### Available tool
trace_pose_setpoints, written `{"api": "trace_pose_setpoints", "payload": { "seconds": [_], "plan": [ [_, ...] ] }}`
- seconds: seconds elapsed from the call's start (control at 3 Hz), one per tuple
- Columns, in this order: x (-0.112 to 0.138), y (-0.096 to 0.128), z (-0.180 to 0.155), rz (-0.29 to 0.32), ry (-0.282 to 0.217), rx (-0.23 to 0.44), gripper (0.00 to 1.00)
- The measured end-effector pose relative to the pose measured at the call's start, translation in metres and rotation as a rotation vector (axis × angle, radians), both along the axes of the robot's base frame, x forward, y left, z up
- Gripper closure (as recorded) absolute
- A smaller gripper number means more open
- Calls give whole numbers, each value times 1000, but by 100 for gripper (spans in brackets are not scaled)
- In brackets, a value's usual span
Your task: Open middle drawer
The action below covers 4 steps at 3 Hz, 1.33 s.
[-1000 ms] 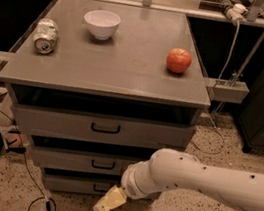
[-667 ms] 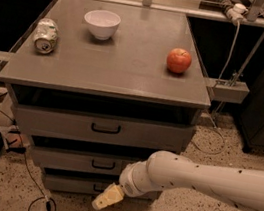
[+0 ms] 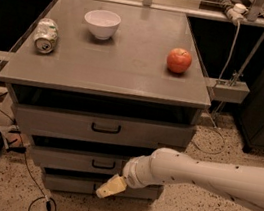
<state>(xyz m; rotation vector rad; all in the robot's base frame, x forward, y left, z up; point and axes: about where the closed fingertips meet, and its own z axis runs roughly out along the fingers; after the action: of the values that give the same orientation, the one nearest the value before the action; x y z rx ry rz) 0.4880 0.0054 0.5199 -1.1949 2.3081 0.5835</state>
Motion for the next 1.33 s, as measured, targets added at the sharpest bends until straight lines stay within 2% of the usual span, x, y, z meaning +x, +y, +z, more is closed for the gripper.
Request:
{"api": "trace_pose_setpoints", "payload": {
  "seconds": [1.33],
  "plan": [
    [43, -3, -12, -45, -44, 43, 0]
  ]
}}
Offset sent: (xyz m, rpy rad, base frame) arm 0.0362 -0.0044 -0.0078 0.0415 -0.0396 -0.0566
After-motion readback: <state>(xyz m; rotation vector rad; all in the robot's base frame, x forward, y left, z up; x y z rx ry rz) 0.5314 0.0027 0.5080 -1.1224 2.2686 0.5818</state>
